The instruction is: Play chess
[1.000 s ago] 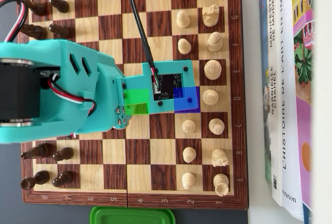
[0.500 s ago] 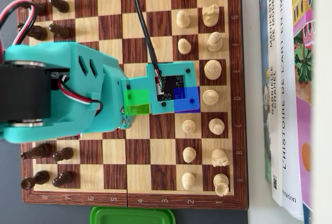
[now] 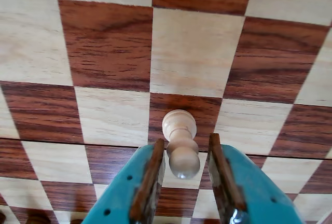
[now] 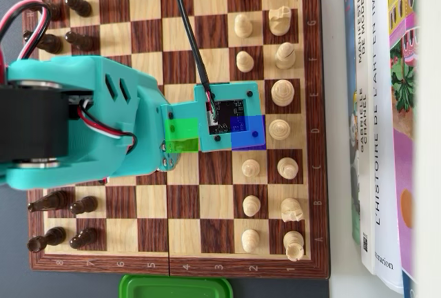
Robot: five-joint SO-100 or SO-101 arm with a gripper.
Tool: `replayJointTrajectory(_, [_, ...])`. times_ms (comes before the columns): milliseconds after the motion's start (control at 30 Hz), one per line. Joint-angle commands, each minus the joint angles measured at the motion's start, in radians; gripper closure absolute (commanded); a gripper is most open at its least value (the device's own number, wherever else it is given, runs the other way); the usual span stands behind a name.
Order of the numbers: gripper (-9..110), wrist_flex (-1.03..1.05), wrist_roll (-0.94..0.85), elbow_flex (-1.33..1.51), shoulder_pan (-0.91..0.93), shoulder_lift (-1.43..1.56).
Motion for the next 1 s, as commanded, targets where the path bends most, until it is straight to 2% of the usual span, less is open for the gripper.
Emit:
replayJointTrajectory(0, [88, 0.008, -0.003, -0.003, 0.008, 0.084])
replayJointTrajectory(667, [88, 0.0, 0.0, 0.176, 0.008, 0.508])
replayJointTrajectory(867, [88, -0.009, 0.006, 0.305, 0.009, 0.693])
replayJointTrajectory(967, [88, -0.094, 0.006, 0.428, 0.008, 0.802])
